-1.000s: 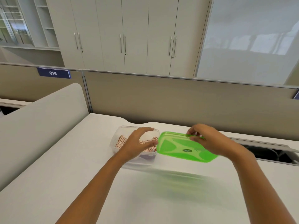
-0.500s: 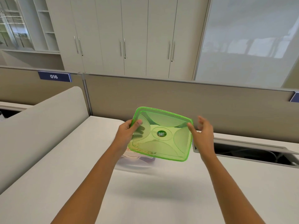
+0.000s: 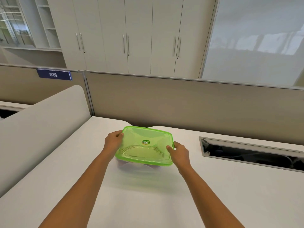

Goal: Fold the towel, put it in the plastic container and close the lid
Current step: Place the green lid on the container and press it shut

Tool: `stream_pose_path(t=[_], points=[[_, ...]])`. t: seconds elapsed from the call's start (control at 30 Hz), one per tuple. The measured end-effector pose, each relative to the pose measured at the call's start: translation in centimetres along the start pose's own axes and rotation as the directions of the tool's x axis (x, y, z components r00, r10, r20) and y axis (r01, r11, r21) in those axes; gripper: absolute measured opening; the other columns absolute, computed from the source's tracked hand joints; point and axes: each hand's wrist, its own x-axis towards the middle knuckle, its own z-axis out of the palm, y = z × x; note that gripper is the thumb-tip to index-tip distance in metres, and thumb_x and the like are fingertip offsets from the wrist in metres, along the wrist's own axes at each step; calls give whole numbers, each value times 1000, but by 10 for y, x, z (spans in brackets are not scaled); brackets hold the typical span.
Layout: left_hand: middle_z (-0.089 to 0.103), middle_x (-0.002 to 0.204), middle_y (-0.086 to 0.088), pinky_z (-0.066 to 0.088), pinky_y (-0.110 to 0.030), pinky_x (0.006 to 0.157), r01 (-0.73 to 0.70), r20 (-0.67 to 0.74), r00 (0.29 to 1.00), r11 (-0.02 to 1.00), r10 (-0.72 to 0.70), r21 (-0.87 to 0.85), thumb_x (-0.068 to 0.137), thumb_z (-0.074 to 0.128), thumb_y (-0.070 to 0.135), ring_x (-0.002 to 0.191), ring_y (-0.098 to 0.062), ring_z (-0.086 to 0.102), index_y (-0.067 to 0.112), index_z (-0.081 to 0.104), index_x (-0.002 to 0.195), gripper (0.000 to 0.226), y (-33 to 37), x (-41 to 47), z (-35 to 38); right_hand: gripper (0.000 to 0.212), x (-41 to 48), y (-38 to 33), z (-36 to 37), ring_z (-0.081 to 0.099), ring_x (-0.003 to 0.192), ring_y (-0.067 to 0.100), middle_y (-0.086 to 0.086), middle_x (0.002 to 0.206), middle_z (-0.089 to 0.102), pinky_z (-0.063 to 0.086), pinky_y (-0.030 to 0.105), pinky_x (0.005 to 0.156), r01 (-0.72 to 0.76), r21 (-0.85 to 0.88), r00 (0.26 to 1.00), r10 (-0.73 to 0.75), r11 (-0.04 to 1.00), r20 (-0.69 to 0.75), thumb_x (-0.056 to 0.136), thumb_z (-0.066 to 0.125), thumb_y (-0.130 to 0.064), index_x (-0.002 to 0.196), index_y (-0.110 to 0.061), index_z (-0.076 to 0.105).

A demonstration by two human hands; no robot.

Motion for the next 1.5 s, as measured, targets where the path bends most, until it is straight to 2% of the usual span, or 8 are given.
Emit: stream_pose_path(t=[0.1, 0.23, 0.37, 0.53, 0.7, 0.87, 1.2, 1.5], points=[[64, 96, -17, 39, -33, 81, -55, 19, 998, 992, 53, 113, 94, 43, 11, 95, -31, 55, 5, 68, 100, 26, -4, 10, 1, 35, 8, 0, 11, 55, 114, 34, 20, 122, 61, 43, 36, 93, -3, -47, 1000, 4, 999, 8, 92, 55, -20, 120, 2, 57], [65, 120, -20, 40, -33, 92, -97, 13, 995, 967, 97, 236, 95, 43, 11, 115, -37, 54, 3, 65, 116, 32, -8, 25, 5, 36, 18, 1, 21, 57, 110, 33, 19, 120, 58, 45, 34, 89, -18, -138, 999, 23, 990, 33, 92, 55, -26, 117, 0, 59], [63, 125, -20, 39, -34, 95, -76, 16, 997, 942, 75, 326, 95, 43, 11, 118, -37, 53, 3, 63, 119, 33, -17, 35, 10, 38, 22, 2, 27, 58, 106, 33, 18, 118, 56, 46, 34, 87, -23, -197, 999, 31, 980, 35, 92, 55, -30, 115, 0, 60], [64, 118, -23, 44, -41, 92, -24, -43, 998, 951, 39, 308, 94, 46, 12, 114, -42, 53, 4, 67, 114, 30, -24, 39, 13, 39, 22, -1, 30, 56, 108, 33, 18, 119, 53, 45, 34, 88, -7, -240, 1000, 12, 971, 18, 92, 54, -32, 115, 0, 60], [66, 117, -23, 42, -35, 90, -9, -17, 1000, 961, 14, 276, 95, 42, 12, 111, -39, 55, 1, 68, 110, 32, -28, 43, 13, 39, 22, -5, 34, 53, 112, 32, 17, 121, 51, 44, 34, 91, -3, -253, 1000, 3, 967, -1, 92, 53, -32, 115, -1, 59], [65, 123, -16, 40, -36, 99, 68, -28, 998, 988, -65, 136, 92, 51, 18, 118, -35, 53, 3, 67, 113, 30, -32, 49, 11, 38, 24, -6, 35, 53, 113, 32, 16, 122, 52, 43, 35, 92, -34, -232, 999, 27, 972, -33, 94, 52, -30, 118, -2, 58], [64, 122, -18, 42, -38, 100, 201, -26, 979, 979, -202, -42, 86, 63, 30, 117, -35, 54, 1, 67, 110, 38, -32, 60, 10, 33, 36, 0, 37, 57, 112, 29, 12, 119, 63, 44, 33, 92, -159, 24, 983, 160, 987, -91, 91, 57, -27, 116, -6, 60], [61, 126, -18, 43, -41, 102, 258, 10, 966, 965, -258, -35, 88, 58, 36, 118, -37, 53, 2, 63, 116, 44, -30, 65, 14, 33, 49, 7, 43, 60, 99, 28, 14, 113, 63, 50, 45, 96, -383, 435, 918, 389, 815, 79, 85, 66, -25, 111, -5, 61]])
